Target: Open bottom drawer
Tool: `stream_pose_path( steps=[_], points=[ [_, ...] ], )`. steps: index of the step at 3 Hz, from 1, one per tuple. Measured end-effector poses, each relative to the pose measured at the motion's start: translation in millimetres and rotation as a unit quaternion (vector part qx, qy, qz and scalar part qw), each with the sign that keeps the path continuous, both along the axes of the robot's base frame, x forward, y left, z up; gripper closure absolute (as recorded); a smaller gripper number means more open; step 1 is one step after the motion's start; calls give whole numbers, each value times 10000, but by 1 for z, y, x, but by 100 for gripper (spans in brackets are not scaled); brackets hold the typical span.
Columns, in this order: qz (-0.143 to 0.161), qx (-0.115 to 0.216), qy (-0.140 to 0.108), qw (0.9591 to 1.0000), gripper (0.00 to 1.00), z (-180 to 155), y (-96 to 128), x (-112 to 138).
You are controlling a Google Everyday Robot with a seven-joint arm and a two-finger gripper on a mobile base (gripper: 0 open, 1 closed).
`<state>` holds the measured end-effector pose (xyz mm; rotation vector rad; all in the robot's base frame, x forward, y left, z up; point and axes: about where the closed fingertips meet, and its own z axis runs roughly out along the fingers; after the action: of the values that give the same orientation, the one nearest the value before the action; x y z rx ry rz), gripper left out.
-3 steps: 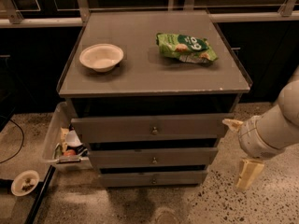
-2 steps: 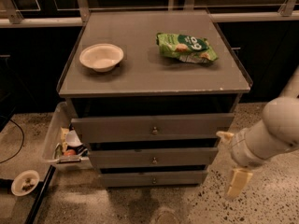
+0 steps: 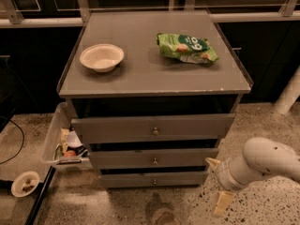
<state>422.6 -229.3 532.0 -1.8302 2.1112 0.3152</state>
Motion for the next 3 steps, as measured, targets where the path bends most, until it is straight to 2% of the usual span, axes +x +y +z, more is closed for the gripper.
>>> stream_pose_path(
  steps=[1, 2, 3],
  points=[
    [93, 234, 117, 9996, 0, -89, -4, 17],
    [93, 234, 117, 9996, 0, -89, -4, 17],
    [29, 143, 45, 9999, 0, -109, -10, 27]
  ],
)
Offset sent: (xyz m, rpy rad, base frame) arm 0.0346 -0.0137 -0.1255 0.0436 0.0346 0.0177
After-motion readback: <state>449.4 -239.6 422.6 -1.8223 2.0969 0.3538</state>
